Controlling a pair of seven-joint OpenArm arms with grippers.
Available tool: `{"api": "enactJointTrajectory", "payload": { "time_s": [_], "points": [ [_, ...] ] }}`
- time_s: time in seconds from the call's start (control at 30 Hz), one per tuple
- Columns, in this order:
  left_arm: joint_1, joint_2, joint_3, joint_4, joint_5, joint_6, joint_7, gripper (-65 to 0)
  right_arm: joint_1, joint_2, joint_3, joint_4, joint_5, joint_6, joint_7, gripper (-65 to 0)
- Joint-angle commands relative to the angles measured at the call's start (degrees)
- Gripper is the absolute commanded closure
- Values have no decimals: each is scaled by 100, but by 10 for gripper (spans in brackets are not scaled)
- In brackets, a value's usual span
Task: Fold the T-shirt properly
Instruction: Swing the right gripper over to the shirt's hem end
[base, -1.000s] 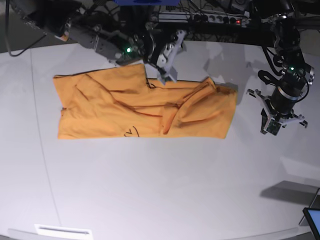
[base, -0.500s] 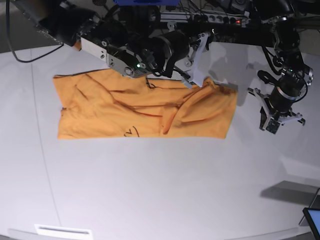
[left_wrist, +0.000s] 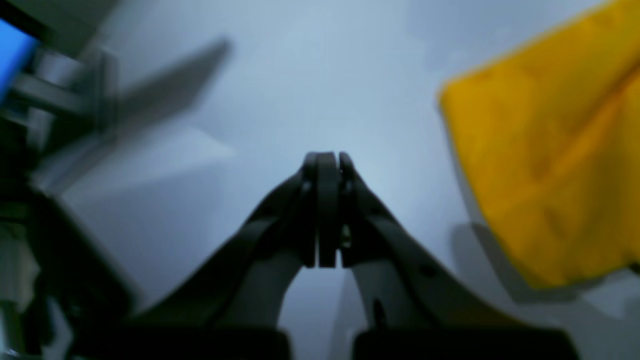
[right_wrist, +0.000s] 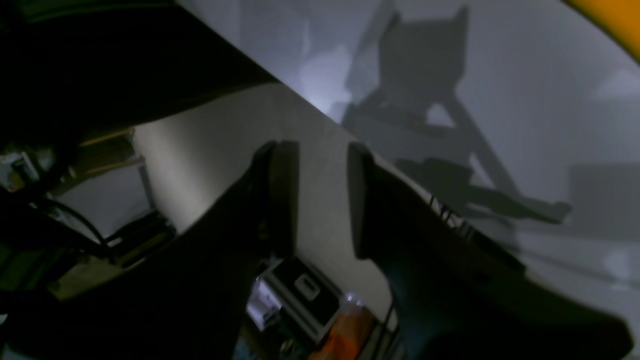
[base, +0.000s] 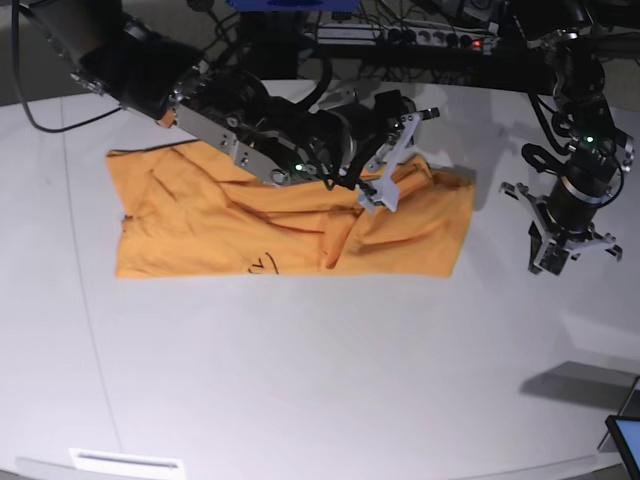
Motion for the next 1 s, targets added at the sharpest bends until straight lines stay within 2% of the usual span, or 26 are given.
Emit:
{"api": "enactJointTrajectory", "payload": {
  "time_s": [0.0,0.13,0.33,0.53,0.6,0.97],
  "points": [
    [-151,-82,-12,101,-43,51,-107,0,147,-131,14,43,105,16,16,-164],
    [-274,-74,-12,83,-43,51,-107,0,226,-245,-21,26,96,16,-28,-164],
    [-283,-74,-3,101,1,51,-107,0,604,-438,-601,-265,-115,16,-28,-164],
    [-283,-82,-20,83,10,51,-107,0,674,-975,-1348,-889,-1117,16,-424,-164],
    [-283,-82,-20,75,19,51,-107,0,674,-1010,-1392,-880,-1302,16,-441,-164],
    [-423,-91,32,66,19,51,-72,0,780,-1001,-1383,-906,-1363,16,-397,-168]
  ]
}}
